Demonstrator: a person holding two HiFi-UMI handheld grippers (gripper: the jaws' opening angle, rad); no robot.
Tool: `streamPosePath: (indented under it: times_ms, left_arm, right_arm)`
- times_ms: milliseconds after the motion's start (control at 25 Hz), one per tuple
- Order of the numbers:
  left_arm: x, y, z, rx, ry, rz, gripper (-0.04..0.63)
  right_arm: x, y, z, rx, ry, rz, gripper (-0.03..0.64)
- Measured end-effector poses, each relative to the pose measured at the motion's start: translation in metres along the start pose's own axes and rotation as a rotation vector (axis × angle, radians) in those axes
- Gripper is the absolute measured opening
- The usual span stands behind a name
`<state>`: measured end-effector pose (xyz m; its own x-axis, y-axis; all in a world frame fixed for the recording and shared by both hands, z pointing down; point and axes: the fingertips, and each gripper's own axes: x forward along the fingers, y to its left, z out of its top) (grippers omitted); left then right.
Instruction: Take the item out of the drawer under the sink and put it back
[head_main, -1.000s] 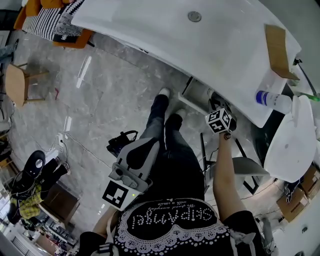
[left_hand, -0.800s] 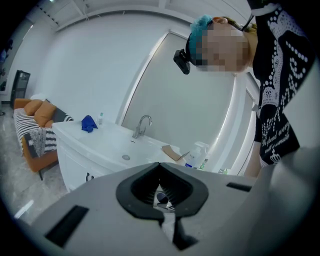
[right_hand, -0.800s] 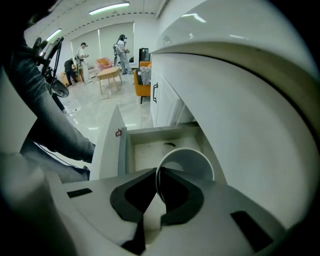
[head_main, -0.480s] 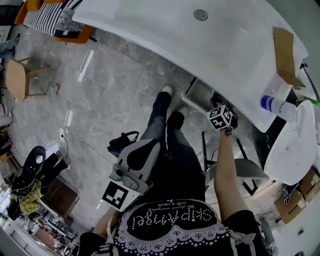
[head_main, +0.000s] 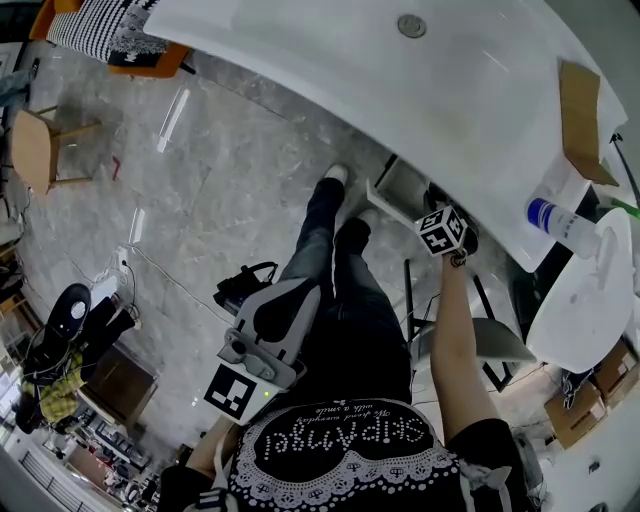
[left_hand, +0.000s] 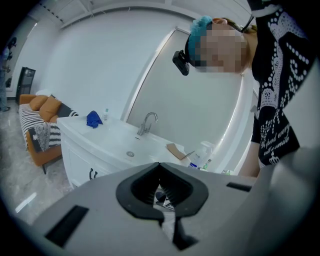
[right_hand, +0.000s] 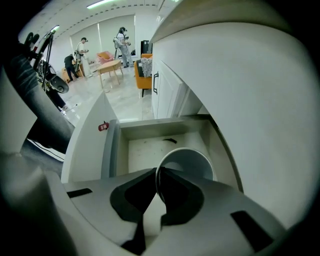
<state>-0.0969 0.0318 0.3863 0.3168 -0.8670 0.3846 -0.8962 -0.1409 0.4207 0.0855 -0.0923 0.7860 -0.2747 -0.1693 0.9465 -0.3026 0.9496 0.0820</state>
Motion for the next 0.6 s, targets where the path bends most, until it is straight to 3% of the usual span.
streamPosePath:
  times_ms: [600]
  left_arm:
    - [-0.0016, 0.0048, 0.0011, -0.013, -0.002, -0.005, 0.005]
  right_arm:
    - [-0.0006, 0.0025, 0.0058, 0.058, -0.02, 0.008, 0.028]
